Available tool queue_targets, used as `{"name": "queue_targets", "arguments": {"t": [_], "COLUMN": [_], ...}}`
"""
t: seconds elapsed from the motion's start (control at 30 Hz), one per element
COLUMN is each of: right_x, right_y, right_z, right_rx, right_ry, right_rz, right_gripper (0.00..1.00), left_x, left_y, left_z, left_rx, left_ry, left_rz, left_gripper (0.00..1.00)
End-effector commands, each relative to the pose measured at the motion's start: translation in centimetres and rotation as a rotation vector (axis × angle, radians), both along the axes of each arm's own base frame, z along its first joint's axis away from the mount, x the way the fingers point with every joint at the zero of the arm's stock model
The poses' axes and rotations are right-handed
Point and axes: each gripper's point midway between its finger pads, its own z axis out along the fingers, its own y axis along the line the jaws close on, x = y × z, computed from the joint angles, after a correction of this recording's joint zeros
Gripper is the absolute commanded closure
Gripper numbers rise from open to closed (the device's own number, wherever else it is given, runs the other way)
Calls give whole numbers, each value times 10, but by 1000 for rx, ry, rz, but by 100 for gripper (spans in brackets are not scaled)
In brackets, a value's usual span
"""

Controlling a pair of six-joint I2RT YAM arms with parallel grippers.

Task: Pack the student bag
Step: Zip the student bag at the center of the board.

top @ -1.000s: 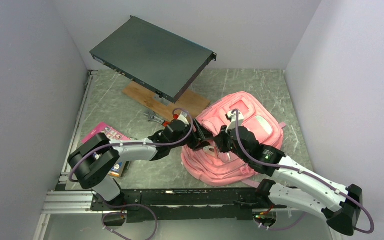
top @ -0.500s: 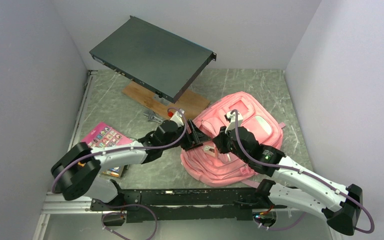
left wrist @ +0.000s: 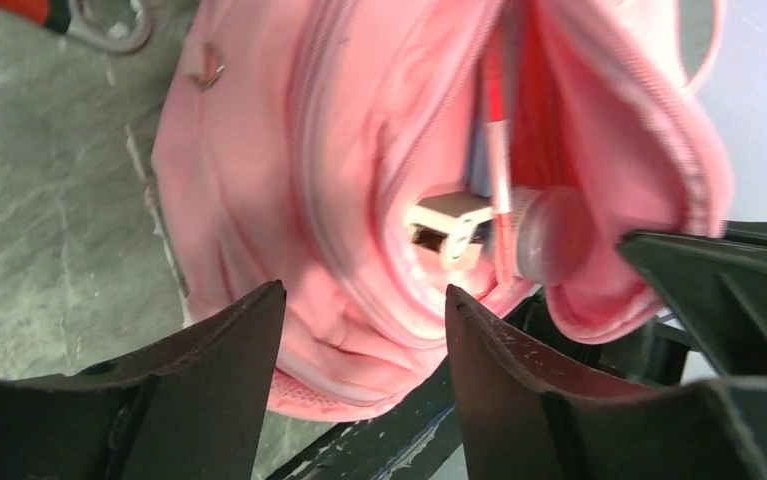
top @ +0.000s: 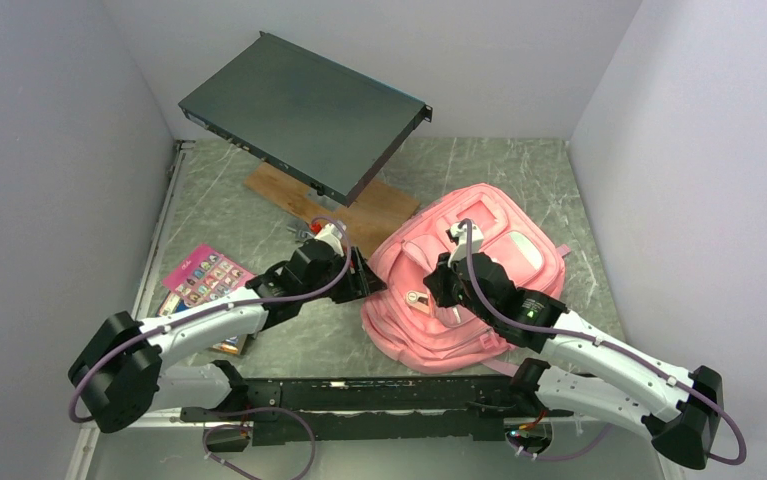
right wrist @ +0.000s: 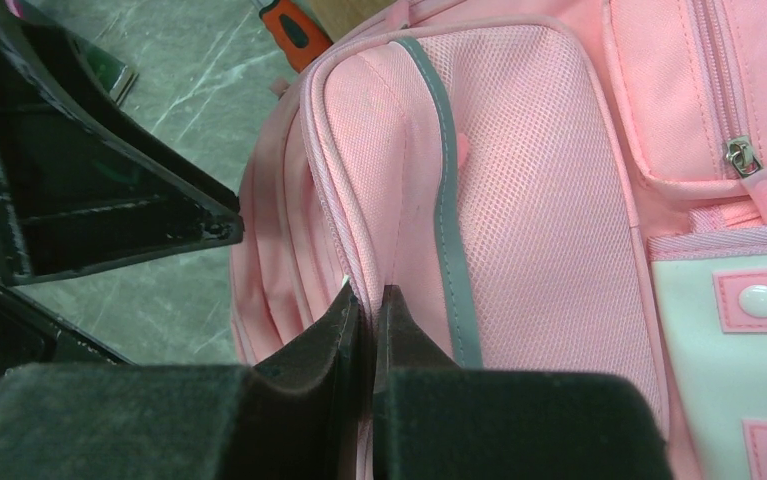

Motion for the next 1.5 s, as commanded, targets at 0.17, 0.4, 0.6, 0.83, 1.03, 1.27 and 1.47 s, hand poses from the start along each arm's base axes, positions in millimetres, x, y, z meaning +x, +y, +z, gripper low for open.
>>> {"name": "queue_targets", "arguments": {"t": [0.17, 0.4, 0.6, 0.83, 1.03, 1.27, 1.47], "right_x": [4, 4, 4, 5, 3, -6, -22], "right_y": [18, 17, 19, 21, 15, 24, 35], "right_z": [36, 37, 34, 31, 24, -8, -35], "right_rx": [124, 127, 125, 115, 98, 70, 86], "right_ry": [-56, -58, -51, -42, -28, 63, 175], "right_rz": [22, 23, 25, 29, 12, 58, 111], "right_gripper": [100, 100, 100, 100, 100, 94, 82], "left_x": [-5, 4, 6, 11, 8, -17, -31], "left_y": [-8, -17, -23, -27, -37, -48, -53], "left_z": [-32, -43, -42, -41, -7, 34, 50], "left_rx": [18, 45, 30, 22, -69, -273, -425], "left_ry": [78, 100, 100, 106, 16, -1, 51], "left_rz": [-57, -71, -81, -79, -148, -263, -297], "left_gripper": [38, 63, 61, 66, 97, 100, 100]}}
